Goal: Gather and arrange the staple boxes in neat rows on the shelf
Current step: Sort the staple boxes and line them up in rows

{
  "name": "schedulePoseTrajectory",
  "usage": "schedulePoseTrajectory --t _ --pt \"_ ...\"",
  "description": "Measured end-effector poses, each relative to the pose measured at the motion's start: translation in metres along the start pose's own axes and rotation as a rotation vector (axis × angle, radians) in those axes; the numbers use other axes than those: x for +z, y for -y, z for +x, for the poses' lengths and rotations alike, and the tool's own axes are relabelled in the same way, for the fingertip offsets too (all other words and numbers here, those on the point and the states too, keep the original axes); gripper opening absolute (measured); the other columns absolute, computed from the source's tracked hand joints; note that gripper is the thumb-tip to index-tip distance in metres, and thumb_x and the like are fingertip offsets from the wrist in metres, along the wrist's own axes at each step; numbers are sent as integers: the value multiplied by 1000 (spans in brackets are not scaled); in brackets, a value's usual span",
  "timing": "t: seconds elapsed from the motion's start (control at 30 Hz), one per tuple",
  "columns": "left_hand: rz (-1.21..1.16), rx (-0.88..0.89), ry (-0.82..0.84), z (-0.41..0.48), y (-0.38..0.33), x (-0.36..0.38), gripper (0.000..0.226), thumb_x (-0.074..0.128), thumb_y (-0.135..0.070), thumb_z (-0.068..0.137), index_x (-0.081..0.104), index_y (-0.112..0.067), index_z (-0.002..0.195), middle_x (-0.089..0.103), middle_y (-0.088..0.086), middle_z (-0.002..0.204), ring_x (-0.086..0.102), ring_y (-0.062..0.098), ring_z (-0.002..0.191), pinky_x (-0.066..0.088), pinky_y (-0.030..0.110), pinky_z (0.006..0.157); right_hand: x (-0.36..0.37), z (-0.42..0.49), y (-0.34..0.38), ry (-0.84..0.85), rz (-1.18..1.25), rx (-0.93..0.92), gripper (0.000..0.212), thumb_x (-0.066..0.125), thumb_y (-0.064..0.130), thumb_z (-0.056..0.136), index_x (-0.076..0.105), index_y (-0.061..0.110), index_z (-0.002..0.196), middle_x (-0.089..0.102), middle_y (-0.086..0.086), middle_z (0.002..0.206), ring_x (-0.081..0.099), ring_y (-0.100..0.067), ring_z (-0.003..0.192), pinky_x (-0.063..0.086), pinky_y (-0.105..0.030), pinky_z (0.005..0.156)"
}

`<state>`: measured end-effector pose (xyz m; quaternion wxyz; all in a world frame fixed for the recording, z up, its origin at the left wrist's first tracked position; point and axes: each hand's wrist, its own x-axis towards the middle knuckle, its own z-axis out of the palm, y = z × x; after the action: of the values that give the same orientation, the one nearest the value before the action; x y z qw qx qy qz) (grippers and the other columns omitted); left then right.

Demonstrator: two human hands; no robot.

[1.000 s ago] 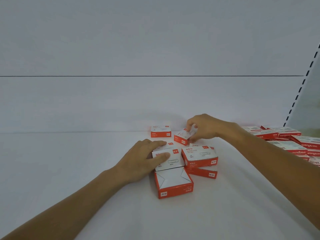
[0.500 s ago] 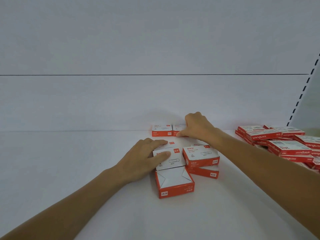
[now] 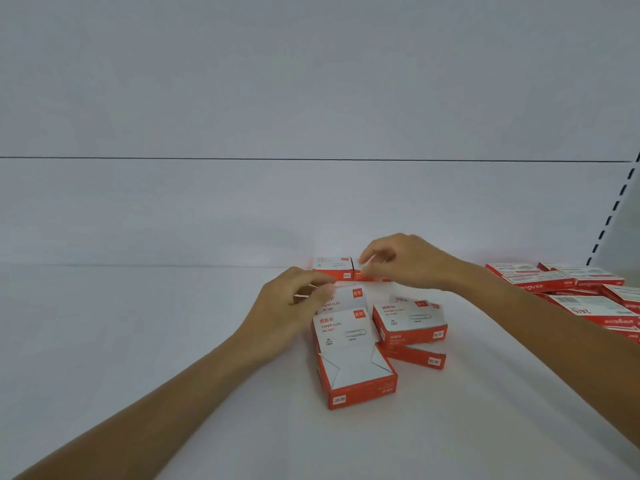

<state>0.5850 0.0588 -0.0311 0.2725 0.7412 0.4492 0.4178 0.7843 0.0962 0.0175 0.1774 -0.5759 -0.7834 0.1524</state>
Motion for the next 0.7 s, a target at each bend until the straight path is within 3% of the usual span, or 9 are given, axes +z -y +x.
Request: schedulePoseTrajectory --t 0.1,0.2,0.3,0.4,0.57,0.63,0.7 --pt "5 -61 -21 3 6 2 13 53 -24 91 62 -31 98 62 -12 102 61 -1 87 46 3 64 9 -7 5 199 174 -18 18 46 22 95 61 27 105 64 4 118 66 -7 87 51 -18 69" --pt "-60 -118 -77 3 9 3 9 56 -25 90 58 -25 99 66 -6 92 65 5 79 50 8 58 15 -11 8 137 233 -42 22 43 22 97 61 26 108 54 6 129 66 -10 89 54 -19 72" --pt "-171 -179 -189 6 9 1 10 59 -24 88 58 -16 95 68 0 88 67 10 75 55 15 61 17 -17 12 101 223 -92 24 42 33 97 55 28 116 60 7 122 65 -5 87 52 -20 77" --pt "-313 -247 -270 7 8 -2 16 60 -22 87 62 -8 93 71 7 91 70 15 78 58 27 72 15 -19 18 81 64 -154 45 61 45 83 50 31 124 58 12 118 61 -5 93 52 -19 79" --pt "-392 -227 -341 4 4 1 13 55 -29 90 60 -18 92 68 -7 96 69 5 82 54 19 75 14 -14 16 -202 22 -274 52 75 33 75 56 19 121 60 3 113 60 -7 92 52 -18 85" --pt "-418 -185 -345 1 -1 0 10 52 -24 92 61 -19 92 66 -11 97 65 1 89 50 18 81 11 -14 13 -317 67 -275 53 74 31 75 56 17 123 62 1 112 59 -4 88 50 -10 84" --pt "-295 -96 -275 -4 -6 0 14 55 -17 89 60 -27 98 63 -17 102 59 -3 98 44 13 84 8 -15 14 -405 105 -267 55 74 30 75 55 16 125 61 1 112 58 -3 86 47 -3 79"
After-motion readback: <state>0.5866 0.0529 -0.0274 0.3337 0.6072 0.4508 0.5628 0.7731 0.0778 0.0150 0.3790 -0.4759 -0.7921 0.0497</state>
